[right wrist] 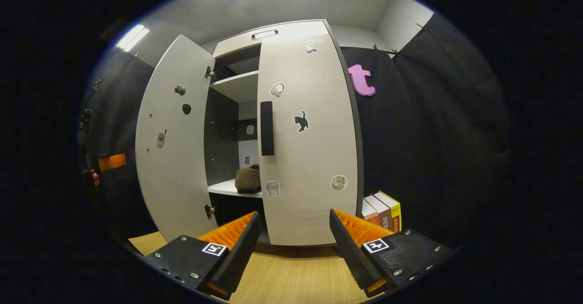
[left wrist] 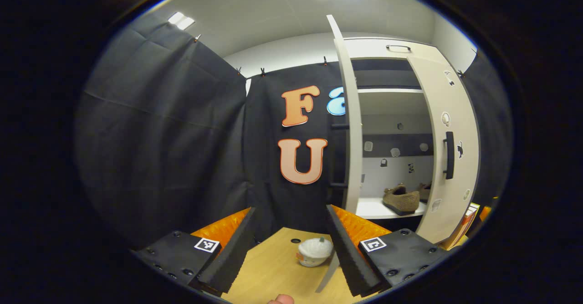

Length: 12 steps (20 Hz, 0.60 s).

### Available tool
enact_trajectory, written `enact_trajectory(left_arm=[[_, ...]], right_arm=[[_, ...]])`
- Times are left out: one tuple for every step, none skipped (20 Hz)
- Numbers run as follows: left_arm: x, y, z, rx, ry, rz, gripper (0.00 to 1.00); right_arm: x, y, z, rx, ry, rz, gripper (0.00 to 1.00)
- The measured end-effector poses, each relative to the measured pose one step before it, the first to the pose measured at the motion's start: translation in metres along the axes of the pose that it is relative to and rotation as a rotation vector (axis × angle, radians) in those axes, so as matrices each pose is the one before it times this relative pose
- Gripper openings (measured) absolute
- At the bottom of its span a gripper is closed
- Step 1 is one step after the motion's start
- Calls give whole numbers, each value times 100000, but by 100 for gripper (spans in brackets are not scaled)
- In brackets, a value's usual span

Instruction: Grab one shoe with the right hand and put it into the shoe cabinet, grab the other shoe with the left hand and put it into the shoe cabinet; then close the right door with the right hand and the left door with the left hand.

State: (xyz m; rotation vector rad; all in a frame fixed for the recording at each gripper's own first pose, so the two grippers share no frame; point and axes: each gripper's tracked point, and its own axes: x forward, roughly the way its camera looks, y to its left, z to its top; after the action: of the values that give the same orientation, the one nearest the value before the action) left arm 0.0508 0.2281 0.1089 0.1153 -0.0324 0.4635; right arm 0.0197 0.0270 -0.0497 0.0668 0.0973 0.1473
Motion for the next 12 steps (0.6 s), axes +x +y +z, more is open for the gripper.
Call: enact_trajectory(left_arm=[[1224, 461, 935, -430, -1545, 450, 96], [1148, 232, 697, -1012, -2249, -571, 96], [1281, 45, 642, -937, -1096, -803, 94], [1125, 101, 179, -182, -86, -546, 96], [923, 121, 281, 677, -1122, -268, 97], [582, -11, 49, 824, -178, -99, 97], [502, -108, -6, 767, -120, -438, 96], [417, -106, 32, 495, -393, -971, 96], [201, -361, -128, 25, 411, -1255, 96], [63, -308, -348, -97, 502, -1377, 94], [-18, -444, -215, -183, 477, -1542, 94], [-95, -298, -160, 106, 305, -765, 96]], right_arm=[[-70, 104, -92, -34, 473, 424, 93], [43, 64, 43, 220, -237, 40, 93], [83, 6, -69, 156, 38, -31, 93], [24, -109, -165, -4, 520, -332, 93], [-48, -194, -190, -82, 608, -539, 93], [46, -191, -134, -89, 439, -566, 93], [34, -291, -5, -251, 209, -775, 93], [53, -213, 13, -291, 168, -599, 93], [-59, -195, 10, -253, -159, -559, 93], [54, -206, 16, -129, 35, -598, 93], [22, -163, 25, 117, 2, -461, 93], [2, -119, 74, 292, -242, -315, 93]])
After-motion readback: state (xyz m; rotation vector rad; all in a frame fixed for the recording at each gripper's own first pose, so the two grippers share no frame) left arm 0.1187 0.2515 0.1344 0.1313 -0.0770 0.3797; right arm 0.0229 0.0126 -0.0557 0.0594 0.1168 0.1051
